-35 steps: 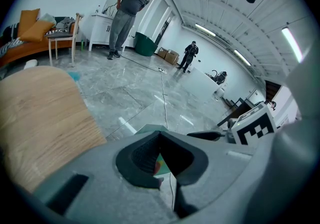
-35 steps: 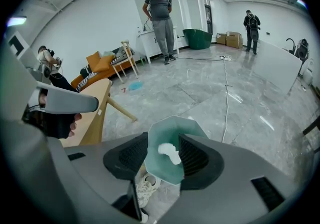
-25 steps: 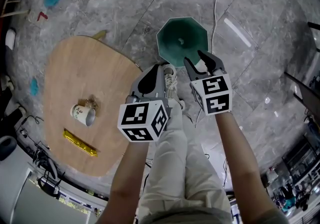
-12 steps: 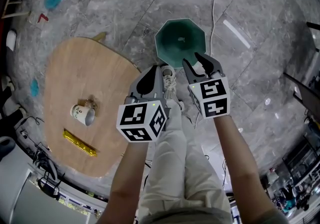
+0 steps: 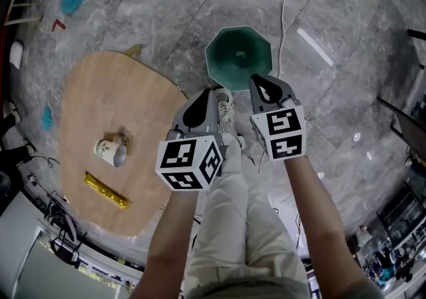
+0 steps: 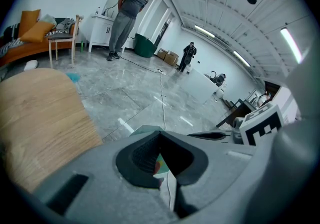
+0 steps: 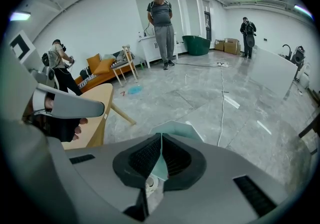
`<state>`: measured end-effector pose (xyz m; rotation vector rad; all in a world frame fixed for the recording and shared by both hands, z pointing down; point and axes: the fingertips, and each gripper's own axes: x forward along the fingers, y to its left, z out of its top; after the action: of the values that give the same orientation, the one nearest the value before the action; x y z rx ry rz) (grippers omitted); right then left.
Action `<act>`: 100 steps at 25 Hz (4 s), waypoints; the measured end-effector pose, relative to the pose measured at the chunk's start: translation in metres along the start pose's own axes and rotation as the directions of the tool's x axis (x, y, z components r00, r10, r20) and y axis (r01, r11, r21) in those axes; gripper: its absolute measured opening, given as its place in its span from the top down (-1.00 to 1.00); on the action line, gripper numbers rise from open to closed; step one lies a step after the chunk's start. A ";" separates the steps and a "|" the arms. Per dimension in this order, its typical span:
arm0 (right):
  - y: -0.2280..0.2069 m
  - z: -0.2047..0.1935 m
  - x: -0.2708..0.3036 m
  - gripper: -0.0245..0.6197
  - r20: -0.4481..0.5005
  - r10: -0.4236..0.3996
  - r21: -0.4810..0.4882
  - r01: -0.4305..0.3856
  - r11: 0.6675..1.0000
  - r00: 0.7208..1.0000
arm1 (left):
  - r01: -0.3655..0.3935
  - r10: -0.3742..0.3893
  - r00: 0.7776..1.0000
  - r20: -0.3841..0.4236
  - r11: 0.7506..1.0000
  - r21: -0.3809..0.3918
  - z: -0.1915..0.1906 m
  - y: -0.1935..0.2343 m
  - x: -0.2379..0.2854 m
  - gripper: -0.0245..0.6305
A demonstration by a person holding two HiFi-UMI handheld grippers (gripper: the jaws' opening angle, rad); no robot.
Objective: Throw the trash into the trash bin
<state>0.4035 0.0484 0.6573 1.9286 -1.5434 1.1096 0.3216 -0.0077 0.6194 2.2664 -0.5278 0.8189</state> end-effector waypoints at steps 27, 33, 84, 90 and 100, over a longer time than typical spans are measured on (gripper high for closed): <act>0.019 0.009 -0.036 0.88 0.032 -0.003 -0.040 0.004 0.999 0.999 | 0.007 -0.007 0.999 0.032 1.000 -0.010 0.003 -0.013 -0.036 0.93; 0.031 0.014 -0.058 0.88 0.048 0.004 -0.057 -0.001 0.998 0.999 | 0.002 -0.001 0.998 0.058 1.000 -0.022 0.005 -0.021 -0.058 0.93; 0.166 0.079 -0.307 0.89 0.252 0.093 -0.211 -0.039 0.977 0.963 | -0.028 0.028 0.974 0.224 1.000 -0.001 0.028 -0.101 -0.311 0.93; 0.175 0.086 -0.338 0.89 0.291 0.110 -0.212 -0.048 0.976 0.950 | -0.030 0.025 0.970 0.241 0.999 0.021 0.034 -0.117 -0.335 0.93; 0.184 0.086 -0.388 0.89 0.333 0.130 -0.231 -0.053 0.971 0.934 | -0.019 -0.003 0.964 0.265 0.996 0.084 0.035 -0.154 -0.371 0.93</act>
<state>0.2337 0.1652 0.2707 1.9892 -1.8696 0.6191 0.1540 0.1285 0.2785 2.4715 -0.6338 0.5527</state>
